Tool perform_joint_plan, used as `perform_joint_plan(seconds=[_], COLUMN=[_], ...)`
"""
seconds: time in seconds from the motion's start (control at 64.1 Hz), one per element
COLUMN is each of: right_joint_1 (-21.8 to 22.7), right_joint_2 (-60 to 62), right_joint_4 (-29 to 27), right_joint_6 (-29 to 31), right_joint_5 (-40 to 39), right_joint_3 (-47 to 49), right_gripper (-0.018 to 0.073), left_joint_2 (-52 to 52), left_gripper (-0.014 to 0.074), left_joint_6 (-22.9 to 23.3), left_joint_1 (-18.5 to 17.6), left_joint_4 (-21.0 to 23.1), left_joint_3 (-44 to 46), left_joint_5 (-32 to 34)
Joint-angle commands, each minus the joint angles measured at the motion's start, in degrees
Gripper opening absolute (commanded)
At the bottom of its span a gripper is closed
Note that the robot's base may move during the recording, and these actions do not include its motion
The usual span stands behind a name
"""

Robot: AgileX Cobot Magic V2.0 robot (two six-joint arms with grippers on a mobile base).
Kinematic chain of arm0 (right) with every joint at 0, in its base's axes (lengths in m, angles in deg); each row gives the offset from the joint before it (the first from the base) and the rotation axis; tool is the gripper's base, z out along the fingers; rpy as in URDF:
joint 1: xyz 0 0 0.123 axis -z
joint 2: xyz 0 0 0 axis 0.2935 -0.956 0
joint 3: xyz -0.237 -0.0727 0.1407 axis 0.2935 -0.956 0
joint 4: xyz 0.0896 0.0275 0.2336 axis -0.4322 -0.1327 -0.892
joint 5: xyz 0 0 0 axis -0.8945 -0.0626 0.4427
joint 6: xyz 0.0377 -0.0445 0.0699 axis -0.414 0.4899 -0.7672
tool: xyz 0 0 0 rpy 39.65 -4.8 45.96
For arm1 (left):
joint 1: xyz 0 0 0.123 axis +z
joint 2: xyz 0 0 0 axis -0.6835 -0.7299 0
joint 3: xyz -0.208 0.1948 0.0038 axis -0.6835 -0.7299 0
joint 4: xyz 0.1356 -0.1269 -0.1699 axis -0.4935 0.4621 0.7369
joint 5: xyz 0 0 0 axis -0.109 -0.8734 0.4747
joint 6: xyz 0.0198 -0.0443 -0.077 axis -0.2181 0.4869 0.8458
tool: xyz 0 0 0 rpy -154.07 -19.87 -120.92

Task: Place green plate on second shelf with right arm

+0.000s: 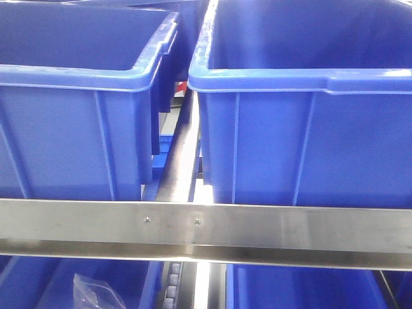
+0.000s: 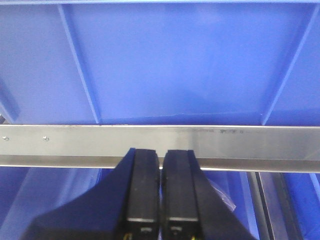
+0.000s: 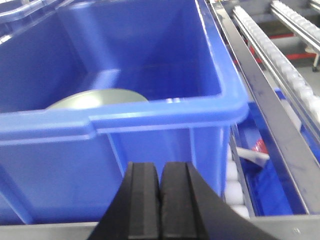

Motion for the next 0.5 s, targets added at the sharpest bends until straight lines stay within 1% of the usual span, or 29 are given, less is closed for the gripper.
perform_joint_plan(seconds=[0.0,0.484], right_joint_1=[0.19,0.19], right_joint_2=[1.11,1.12], right_joint_4=[0.97,1.02], right_joint_6=[0.15,0.15], right_joint_5=[-3.81,-3.98], right_joint_3=[0.26,0.26], right_gripper=[0.0048,0.0048], left_joint_2=[1.12,1.12], left_gripper=[0.0125,0.0125], left_joint_6=[0.28,0.28], left_joint_1=[-0.29,-0.29], left_joint_4=[-0.05,-0.05], left_joint_3=[-2.40,-2.40], left_joint_5=[3.59,3.59])
